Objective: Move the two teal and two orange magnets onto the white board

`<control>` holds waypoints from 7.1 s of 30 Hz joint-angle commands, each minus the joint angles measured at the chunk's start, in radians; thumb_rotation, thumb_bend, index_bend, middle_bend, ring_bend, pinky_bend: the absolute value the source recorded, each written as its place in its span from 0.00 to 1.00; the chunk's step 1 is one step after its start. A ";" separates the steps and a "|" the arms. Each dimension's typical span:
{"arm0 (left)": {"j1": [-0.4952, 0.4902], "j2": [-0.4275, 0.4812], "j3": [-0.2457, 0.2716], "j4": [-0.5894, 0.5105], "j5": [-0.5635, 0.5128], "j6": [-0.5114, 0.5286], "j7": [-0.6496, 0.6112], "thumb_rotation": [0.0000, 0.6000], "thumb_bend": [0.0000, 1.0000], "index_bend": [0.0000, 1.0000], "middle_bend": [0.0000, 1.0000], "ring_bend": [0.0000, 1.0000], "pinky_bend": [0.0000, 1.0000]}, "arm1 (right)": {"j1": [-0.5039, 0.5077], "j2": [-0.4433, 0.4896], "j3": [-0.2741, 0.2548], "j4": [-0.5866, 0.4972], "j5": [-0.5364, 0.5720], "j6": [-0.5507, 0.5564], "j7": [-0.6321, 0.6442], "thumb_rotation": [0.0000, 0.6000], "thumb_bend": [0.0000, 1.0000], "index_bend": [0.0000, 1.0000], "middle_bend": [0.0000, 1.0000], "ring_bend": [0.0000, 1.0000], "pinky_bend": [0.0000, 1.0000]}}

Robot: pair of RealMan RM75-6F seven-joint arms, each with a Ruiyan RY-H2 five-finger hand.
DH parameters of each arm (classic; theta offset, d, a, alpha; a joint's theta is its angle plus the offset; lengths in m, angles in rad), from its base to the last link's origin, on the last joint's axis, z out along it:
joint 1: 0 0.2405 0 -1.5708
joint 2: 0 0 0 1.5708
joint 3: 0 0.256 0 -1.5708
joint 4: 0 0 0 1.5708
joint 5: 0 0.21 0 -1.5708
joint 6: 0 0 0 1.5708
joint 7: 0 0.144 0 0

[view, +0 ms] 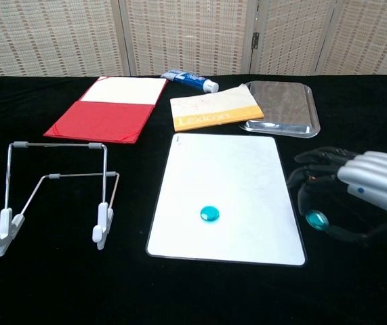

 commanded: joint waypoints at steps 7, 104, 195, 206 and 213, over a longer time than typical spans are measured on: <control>0.004 0.001 0.000 0.006 -0.008 0.000 -0.006 1.00 0.21 0.06 0.03 0.06 0.00 | 0.141 -0.084 0.128 -0.067 0.153 -0.222 -0.171 1.00 0.46 0.52 0.22 0.03 0.00; -0.022 -0.008 0.003 0.006 0.011 -0.021 -0.023 1.00 0.21 0.04 0.02 0.06 0.00 | -0.156 -0.014 -0.041 0.211 0.171 0.025 0.059 1.00 0.47 0.50 0.22 0.04 0.00; -0.017 -0.017 0.006 0.031 0.007 -0.029 -0.051 1.00 0.21 0.04 0.01 0.05 0.00 | 0.168 -0.037 0.132 0.048 0.519 -0.150 -0.187 1.00 0.46 0.36 0.20 0.03 0.00; -0.016 -0.011 0.008 0.014 0.011 -0.024 -0.040 1.00 0.21 0.04 0.01 0.05 0.00 | 0.144 -0.080 0.114 0.160 0.491 -0.183 -0.130 1.00 0.46 0.36 0.20 0.02 0.00; -0.014 -0.008 0.009 0.014 0.003 -0.027 -0.038 1.00 0.21 0.04 0.01 0.05 0.00 | 0.134 -0.099 0.110 0.190 0.467 -0.192 -0.104 1.00 0.46 0.36 0.20 0.02 0.00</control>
